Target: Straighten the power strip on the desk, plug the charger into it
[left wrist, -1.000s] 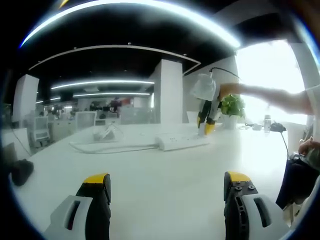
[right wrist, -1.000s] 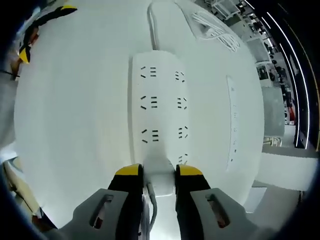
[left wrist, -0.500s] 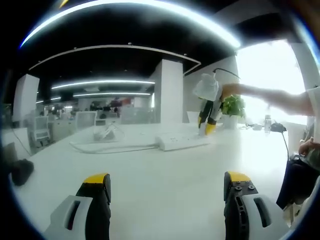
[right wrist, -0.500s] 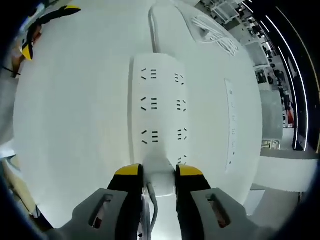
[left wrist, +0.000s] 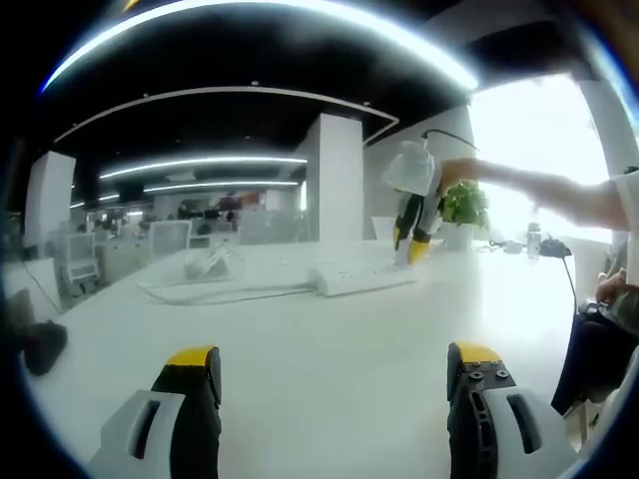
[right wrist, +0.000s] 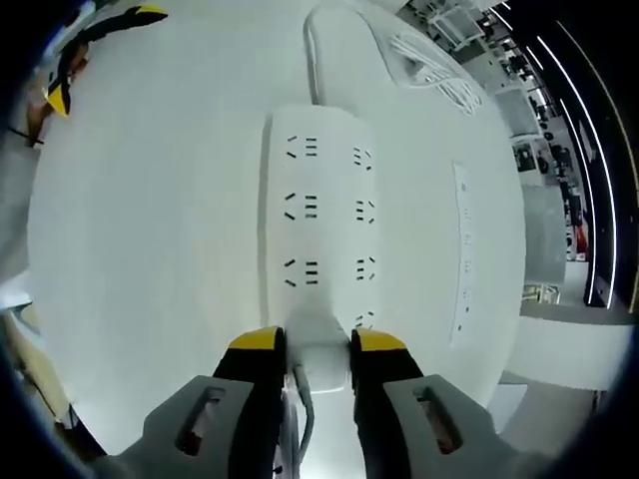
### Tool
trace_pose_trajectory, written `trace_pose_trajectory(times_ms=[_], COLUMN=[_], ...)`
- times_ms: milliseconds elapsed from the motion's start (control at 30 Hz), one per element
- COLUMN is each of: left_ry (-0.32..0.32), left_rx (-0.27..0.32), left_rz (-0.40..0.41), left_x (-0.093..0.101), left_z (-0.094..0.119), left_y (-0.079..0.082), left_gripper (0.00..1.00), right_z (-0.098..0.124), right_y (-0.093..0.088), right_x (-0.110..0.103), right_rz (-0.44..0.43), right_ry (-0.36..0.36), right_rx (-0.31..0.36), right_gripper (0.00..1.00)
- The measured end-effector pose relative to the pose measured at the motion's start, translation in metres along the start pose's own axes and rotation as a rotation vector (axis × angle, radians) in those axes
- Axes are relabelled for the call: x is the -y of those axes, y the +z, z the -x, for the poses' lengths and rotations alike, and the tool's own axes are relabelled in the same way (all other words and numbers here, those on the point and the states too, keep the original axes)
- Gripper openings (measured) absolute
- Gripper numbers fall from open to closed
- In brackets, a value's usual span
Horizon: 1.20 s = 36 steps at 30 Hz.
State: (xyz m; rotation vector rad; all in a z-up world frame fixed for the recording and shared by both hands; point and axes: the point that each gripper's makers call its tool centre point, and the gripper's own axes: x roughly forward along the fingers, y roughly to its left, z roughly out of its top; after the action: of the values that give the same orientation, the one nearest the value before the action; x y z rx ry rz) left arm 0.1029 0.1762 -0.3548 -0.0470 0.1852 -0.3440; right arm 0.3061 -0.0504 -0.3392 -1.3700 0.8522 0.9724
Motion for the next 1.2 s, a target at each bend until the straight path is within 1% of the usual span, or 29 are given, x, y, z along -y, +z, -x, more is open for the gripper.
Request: trace_pose_trajectory(times_ms=[100, 333, 567, 833, 967, 1133, 1200], left_ry=[0.0, 0.008, 0.008, 0.01, 0.013, 0.013, 0.012], left_rx=[0.0, 0.001, 0.001, 0.003, 0.006, 0.0, 0.0], left_rz=[-0.004, -0.006, -0.006, -0.008, -0.008, -0.009, -0.01], left_x=[0.001, -0.0017, -0.0021, -0.0028, -0.0038, -0.0031, -0.0025], left_z=[0.0004, 0.0018, 0.0023, 0.0033, 0.0038, 0.003, 0.0029], left_y=[0.0006, 0.0028, 0.0031, 0.0045, 0.0061, 0.0047, 0.005], left_gripper=[0.97, 0.97, 0.97, 0.97, 0.97, 0.97, 0.97], right_z=[-0.0015, -0.0015, -0.001, 0.0005, 0.0022, 0.0028, 0.003], right_y=[0.0009, 0.002, 0.0024, 0.0041, 0.0063, 0.0073, 0.0075], right_x=[0.0029, -0.0013, -0.0023, 0.0022, 0.0023, 0.0025, 0.0047], right_rz=[0.017, 0.053, 0.05, 0.047, 0.045, 0.038, 0.033], right_ry=[-0.002, 0.001, 0.006, -0.017, -0.018, -0.018, -0.034], right_rx=[-0.007, -0.012, -0.003, 0.001, 0.013, 0.02, 0.025], right_gripper=[0.24, 0.25, 0.25, 0.33, 0.37, 0.39, 0.42])
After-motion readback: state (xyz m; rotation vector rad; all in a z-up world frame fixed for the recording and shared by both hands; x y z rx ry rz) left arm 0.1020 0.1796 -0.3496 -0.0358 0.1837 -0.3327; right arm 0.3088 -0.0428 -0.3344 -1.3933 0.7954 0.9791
